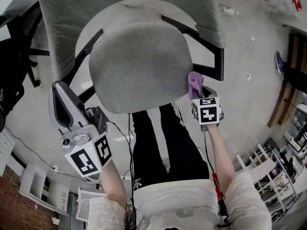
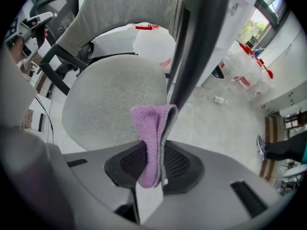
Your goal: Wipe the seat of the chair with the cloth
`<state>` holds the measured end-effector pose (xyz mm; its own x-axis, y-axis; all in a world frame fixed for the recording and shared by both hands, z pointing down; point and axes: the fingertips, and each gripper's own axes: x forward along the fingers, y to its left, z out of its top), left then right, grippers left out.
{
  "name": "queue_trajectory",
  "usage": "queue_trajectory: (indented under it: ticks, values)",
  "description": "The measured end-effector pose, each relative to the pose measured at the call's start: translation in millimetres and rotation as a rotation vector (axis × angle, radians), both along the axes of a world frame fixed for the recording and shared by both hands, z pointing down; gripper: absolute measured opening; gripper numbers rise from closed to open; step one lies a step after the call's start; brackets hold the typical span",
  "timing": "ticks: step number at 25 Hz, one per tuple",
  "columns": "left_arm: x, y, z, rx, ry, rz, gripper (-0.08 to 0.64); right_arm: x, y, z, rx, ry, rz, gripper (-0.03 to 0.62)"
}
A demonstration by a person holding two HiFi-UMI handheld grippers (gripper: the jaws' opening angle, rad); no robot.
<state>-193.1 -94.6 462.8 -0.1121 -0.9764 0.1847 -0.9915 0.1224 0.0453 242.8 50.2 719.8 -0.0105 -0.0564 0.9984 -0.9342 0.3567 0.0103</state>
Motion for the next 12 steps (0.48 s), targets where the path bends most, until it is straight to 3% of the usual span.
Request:
queue_trajectory:
  ticks: [5,12]
  values:
    - [12,-19,-65,0.062,-0.066,0.021,0.012,-61,-59,-59,0.123,-0.11,-0.029,0.092]
    - [20,-59,-193,0.213,0.016,0.004,0.012,-167,-208,-226,0.519,-0.312,-0.069,0.092]
